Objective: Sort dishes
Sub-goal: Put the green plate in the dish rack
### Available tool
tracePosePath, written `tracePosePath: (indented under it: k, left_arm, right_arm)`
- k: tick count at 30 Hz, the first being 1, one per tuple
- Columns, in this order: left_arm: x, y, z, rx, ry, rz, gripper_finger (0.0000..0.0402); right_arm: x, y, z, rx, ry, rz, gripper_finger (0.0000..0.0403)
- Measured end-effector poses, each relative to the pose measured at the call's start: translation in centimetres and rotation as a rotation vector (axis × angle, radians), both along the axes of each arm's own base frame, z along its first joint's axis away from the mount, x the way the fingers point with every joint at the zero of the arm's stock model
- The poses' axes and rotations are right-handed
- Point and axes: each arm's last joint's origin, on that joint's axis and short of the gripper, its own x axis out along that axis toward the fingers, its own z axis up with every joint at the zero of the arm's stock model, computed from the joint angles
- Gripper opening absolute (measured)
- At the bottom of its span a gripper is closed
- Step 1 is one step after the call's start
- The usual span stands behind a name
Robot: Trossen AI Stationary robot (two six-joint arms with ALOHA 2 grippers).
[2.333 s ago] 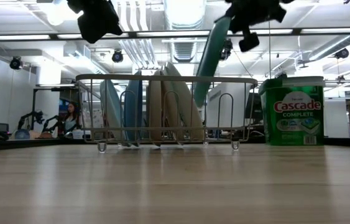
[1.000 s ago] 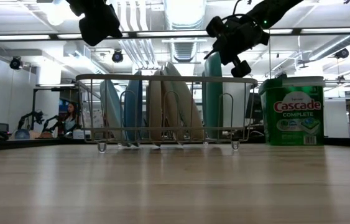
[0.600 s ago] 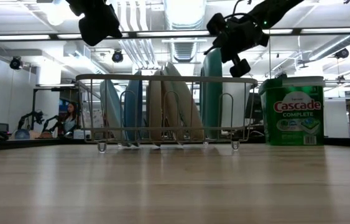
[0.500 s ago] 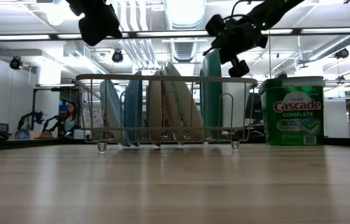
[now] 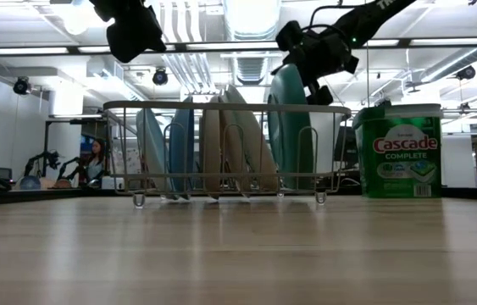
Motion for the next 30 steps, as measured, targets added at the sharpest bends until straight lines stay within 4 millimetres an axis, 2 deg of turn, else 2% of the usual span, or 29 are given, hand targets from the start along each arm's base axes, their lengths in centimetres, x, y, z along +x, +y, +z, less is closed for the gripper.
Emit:
tracePosePath:
  k: [5,17,25,28,30]
  left_arm:
    - [0.0,0.1,0.0,0.0,0.001,0.003,0.0116]
    - [0.1,0.2,0.0,0.0,0.001,0.008,0.0116]
    - [0.1,0.2,0.0,0.0,0.001,0.008,0.0116]
    - [0.1,0.2,0.0,0.001,0.002,0.008,0.0116]
    - [0.1,0.2,0.0,0.001,0.001,0.008,0.0116]
  right_arm:
    - [0.0,-0.1,0.0,0.058,0.078,-0.077,0.0018]
    - [0.0,-0.1,-0.2,0.22,0.195,-0.177,0.0101]
    - [-0.7,-0.2,0.9,0.207,0.207,-0.252,0.0144]
    - [-0.6,-0.1,1.6,0.378,0.28,-0.379,0.0147]
    - [0.0,-0.3,2.0,0.546,0.325,-0.531,0.0148]
